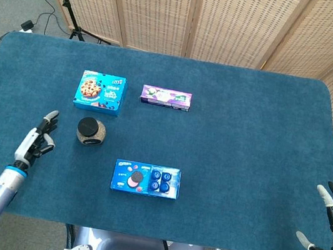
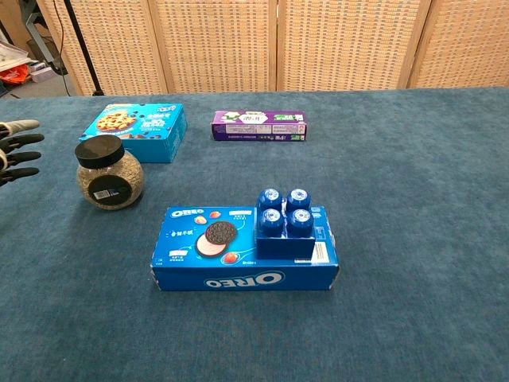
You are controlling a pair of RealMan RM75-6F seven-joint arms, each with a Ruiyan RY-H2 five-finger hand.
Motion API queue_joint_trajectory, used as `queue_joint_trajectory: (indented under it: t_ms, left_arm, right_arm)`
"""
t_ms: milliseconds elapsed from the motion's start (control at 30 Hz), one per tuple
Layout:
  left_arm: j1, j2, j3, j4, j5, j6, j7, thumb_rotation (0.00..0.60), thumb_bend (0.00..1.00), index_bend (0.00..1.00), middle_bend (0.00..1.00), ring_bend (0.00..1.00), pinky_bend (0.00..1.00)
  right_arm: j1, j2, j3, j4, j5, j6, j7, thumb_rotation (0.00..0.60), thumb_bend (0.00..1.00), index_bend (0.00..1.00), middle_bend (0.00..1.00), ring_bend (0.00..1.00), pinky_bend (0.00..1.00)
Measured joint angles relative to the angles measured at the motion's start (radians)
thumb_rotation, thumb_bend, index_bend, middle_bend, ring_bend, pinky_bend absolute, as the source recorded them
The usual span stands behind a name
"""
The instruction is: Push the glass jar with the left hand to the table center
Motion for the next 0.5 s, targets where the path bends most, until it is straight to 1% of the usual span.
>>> queue_joint_trajectory:
  t_ms: [167,300,500]
  left_arm:
    - [-0.024,-0.025,-0.024,-0.017,-0.039,-0.021,0.078,0.600,0.99,0.00,0.00,0.00,0.00]
    - [-0.036,-0.071,-0.044,-0.025,-0.077,-0.026,0.131,0.600,0.99,0.00,0.00,0.00,0.00]
    - [-0.029,-0.124,-0.056,-0.019,-0.098,-0.007,0.160,0.600,0.99,0.00,0.00,0.00,0.00]
  right_arm:
    - [0.001,0.001,0.001,0.001,0.003,-0.001,0.004,0.600,0.00,0.00,0.00,0.00,0.00]
    - [0.002,0.003,0.003,0.002,0.009,-0.004,0.009,0.600,0.00,0.00,0.00,0.00,0.00]
    - [0.003,0.006,0.005,0.003,0.014,-0.004,0.021,0.600,0.00,0.00,0.00,0.00,0.00]
